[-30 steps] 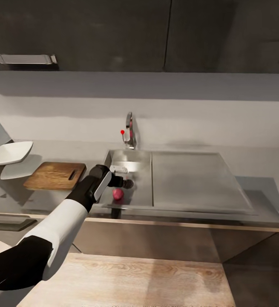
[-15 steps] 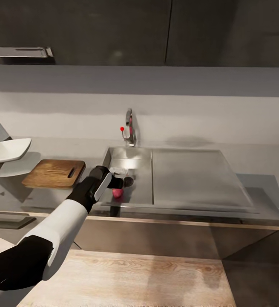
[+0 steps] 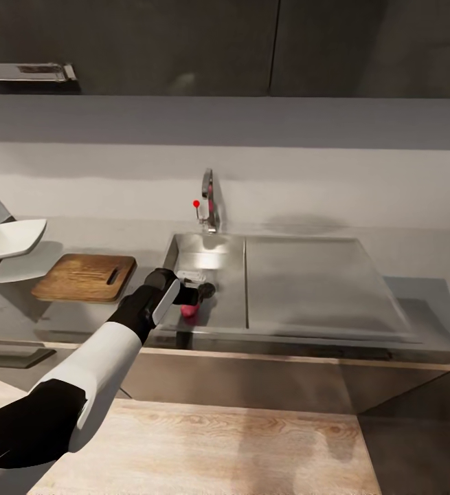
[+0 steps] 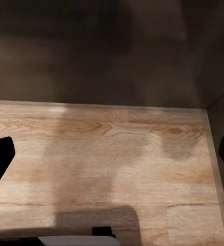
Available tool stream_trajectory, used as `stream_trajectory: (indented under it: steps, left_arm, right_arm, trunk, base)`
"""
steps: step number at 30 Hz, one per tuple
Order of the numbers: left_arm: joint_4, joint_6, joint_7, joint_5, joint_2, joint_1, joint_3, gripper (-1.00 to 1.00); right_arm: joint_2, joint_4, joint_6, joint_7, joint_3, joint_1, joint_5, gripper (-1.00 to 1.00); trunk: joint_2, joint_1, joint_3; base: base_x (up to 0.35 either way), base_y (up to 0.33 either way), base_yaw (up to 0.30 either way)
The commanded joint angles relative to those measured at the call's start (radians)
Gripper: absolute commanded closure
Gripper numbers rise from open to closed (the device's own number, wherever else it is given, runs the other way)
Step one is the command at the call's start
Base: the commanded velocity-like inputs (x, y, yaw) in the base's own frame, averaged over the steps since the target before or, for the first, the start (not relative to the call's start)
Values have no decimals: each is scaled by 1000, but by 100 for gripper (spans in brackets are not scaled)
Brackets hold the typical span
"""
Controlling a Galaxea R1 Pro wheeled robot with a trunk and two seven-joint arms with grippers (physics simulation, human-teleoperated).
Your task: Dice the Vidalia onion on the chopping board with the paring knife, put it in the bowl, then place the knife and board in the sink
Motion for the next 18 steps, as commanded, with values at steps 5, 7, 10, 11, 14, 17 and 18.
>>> stream_trajectory:
  steps: [5,7,10,11,14,17,18]
  left_arm:
    - [24,-5,9,10,1,-1,-3,-100]
    - [33,-22,9,10,1,-1,-3,-100]
    - [39,-38,8,10,2,-1,-3,-100]
    - [40,-41,8,10,2,-1,-3,-100]
    - [42,-45,8,9,1,-1,-3,-100]
    - [42,-46,8,9,1,-1,-3,-100]
    - [42,-46,8,9,0,-1,-3,-100]
  right_arm:
    - [0,1,-2,-7,9,-1,-3,-100]
    - [1,1,-2,-7,9,-1,-3,-100]
    - [1,1,-2,-7,9,-1,-4,-100]
    - [2,1,-2,-7,9,-1,-4,-100]
    - [2,1,-2,-7,9,-1,-4,-100]
    - [2,1,-2,-7,9,-1,-4,-100]
    - [2,1,-2,-7,9,-1,-4,-100]
  trunk:
    - [-2,1,-10]
    - [-2,1,-13]
    - [-2,1,-18]
    - [-2,1,-19]
    - [-2,1,-24]
    - [-2,1,-29]
    - [-2,1,-30]
  base:
    - [13,0,0]
    - [4,0,0]
    - [1,0,0]
    - [8,0,0]
    - [76,0,0]
    - [99,0,0]
    - [58,0,0]
